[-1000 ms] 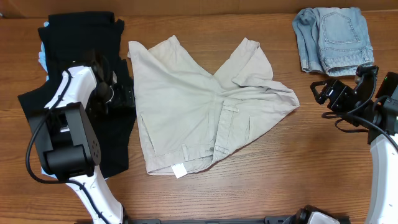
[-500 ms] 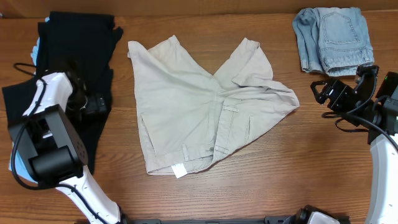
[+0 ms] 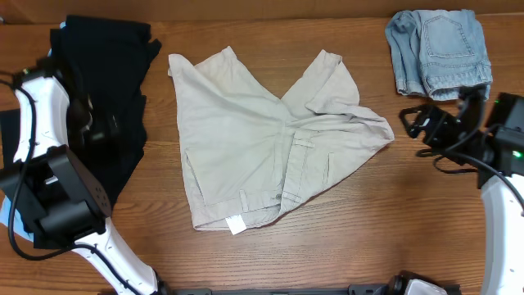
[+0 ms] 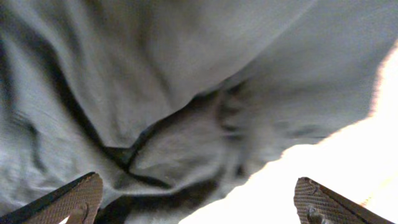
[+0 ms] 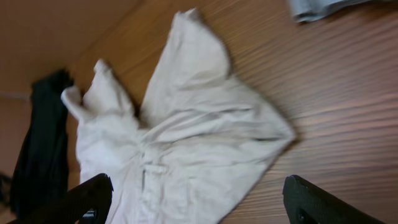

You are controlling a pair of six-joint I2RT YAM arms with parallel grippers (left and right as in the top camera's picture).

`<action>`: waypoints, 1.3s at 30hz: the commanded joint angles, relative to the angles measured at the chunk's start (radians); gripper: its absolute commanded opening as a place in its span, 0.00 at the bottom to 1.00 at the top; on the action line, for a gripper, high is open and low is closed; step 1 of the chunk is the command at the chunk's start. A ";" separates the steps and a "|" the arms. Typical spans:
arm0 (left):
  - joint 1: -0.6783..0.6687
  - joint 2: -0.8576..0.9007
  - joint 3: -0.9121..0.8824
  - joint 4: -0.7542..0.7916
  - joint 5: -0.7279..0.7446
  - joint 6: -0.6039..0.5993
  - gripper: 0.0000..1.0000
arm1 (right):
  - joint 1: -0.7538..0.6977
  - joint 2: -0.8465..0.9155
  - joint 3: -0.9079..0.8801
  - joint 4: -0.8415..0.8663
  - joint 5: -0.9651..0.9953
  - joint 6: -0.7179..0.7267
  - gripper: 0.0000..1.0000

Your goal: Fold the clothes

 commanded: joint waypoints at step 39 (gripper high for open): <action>-0.336 -0.095 0.406 -0.006 0.164 0.048 1.00 | 0.887 0.515 0.042 0.161 0.893 0.353 0.70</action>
